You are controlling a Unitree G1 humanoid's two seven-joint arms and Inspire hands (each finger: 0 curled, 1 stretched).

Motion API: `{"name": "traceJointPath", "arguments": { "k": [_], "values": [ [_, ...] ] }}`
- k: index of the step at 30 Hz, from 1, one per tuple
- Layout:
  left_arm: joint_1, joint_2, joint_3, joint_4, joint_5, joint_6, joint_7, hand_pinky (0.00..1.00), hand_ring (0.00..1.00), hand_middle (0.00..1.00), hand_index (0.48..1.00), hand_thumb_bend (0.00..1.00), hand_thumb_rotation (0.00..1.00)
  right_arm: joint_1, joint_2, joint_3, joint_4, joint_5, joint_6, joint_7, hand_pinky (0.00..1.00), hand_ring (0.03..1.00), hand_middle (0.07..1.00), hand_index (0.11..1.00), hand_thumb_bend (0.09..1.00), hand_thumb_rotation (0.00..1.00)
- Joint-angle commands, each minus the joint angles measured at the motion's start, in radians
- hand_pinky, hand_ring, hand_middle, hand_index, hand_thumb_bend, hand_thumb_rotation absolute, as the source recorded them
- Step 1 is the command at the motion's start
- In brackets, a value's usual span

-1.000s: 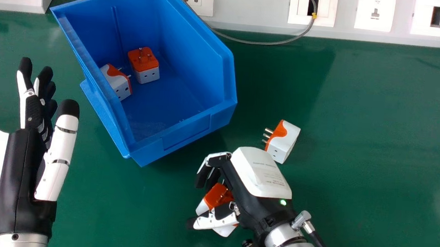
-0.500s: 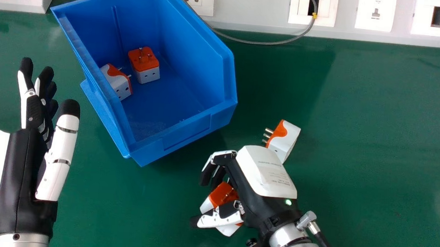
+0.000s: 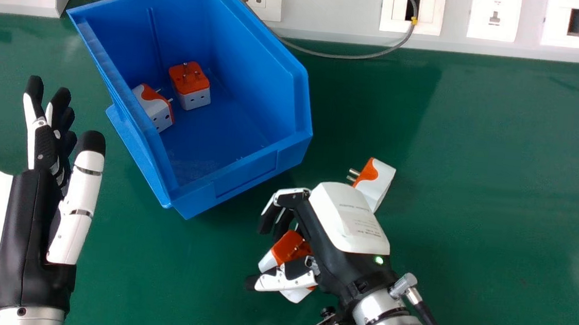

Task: Pick all objects and put in blue box

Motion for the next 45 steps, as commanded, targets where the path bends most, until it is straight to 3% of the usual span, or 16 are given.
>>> {"name": "traceJointPath", "arguments": {
  "k": [1,8,15,18,21,29,32,36,39,42,45],
  "values": [
    [-0.003,-0.001,-0.001,-0.023,-0.005,-0.010,0.001,1.00,1.00,1.00,0.983,0.35,0.83,-0.001,0.003,-0.015,-0.038,0.010,-0.027,-0.019,0.11,0.156,0.228,0.470,0.484,0.13],
    [-0.001,-0.004,-0.003,-0.034,-0.001,-0.001,0.004,1.00,1.00,1.00,0.981,0.34,0.83,0.004,0.003,-0.019,-0.045,0.001,-0.035,-0.022,0.10,0.146,0.215,0.470,0.486,0.13],
    [0.002,-0.007,-0.004,-0.042,0.014,0.001,0.008,1.00,1.00,1.00,0.985,0.34,0.84,0.018,0.001,-0.015,-0.051,-0.005,-0.006,0.009,0.12,0.165,0.236,0.470,0.486,0.14],
    [-0.002,-0.010,-0.004,-0.035,0.000,-0.005,0.001,1.00,1.00,1.00,0.983,0.34,0.84,0.018,0.003,-0.016,-0.055,-0.001,-0.010,0.012,0.12,0.165,0.238,0.470,0.485,0.14],
    [-0.005,-0.011,-0.003,-0.032,0.005,-0.006,0.003,1.00,1.00,1.00,0.983,0.34,0.83,0.016,0.006,-0.017,-0.064,-0.002,-0.025,-0.003,0.11,0.151,0.220,0.470,0.485,0.13],
    [-0.006,-0.011,-0.005,-0.050,0.014,0.021,0.006,1.00,1.00,1.00,0.993,0.33,0.83,0.006,0.012,-0.029,-0.174,0.006,-0.004,0.058,0.11,0.160,0.234,0.472,0.482,0.14],
    [-0.006,-0.016,-0.007,-0.047,0.014,0.016,0.009,1.00,1.00,1.00,0.986,0.32,0.83,-0.006,0.014,-0.037,-0.201,0.005,-0.014,0.061,0.10,0.143,0.217,0.470,0.482,0.14],
    [-0.006,-0.013,-0.007,-0.047,0.026,0.020,0.012,1.00,1.00,1.00,0.986,0.31,0.85,-0.031,0.022,-0.044,-0.238,0.006,-0.015,0.076,0.09,0.138,0.210,0.470,0.483,0.13],
    [-0.009,-0.013,-0.006,-0.043,0.016,0.022,0.008,1.00,1.00,1.00,0.988,0.33,0.84,-0.063,0.028,-0.048,-0.257,0.006,-0.018,0.087,0.09,0.136,0.204,0.470,0.483,0.13],
    [-0.011,-0.011,-0.006,-0.042,0.024,0.022,0.011,1.00,1.00,1.00,0.983,0.33,0.83,-0.114,0.039,-0.048,-0.260,0.007,-0.023,0.096,0.09,0.134,0.202,0.470,0.482,0.13],
    [-0.008,-0.008,-0.004,-0.045,0.024,0.026,0.008,1.00,1.00,1.00,0.982,0.34,0.83,-0.206,0.071,-0.045,-0.223,-0.024,0.001,0.081,0.10,0.136,0.206,0.470,0.483,0.13]
  ]
}}
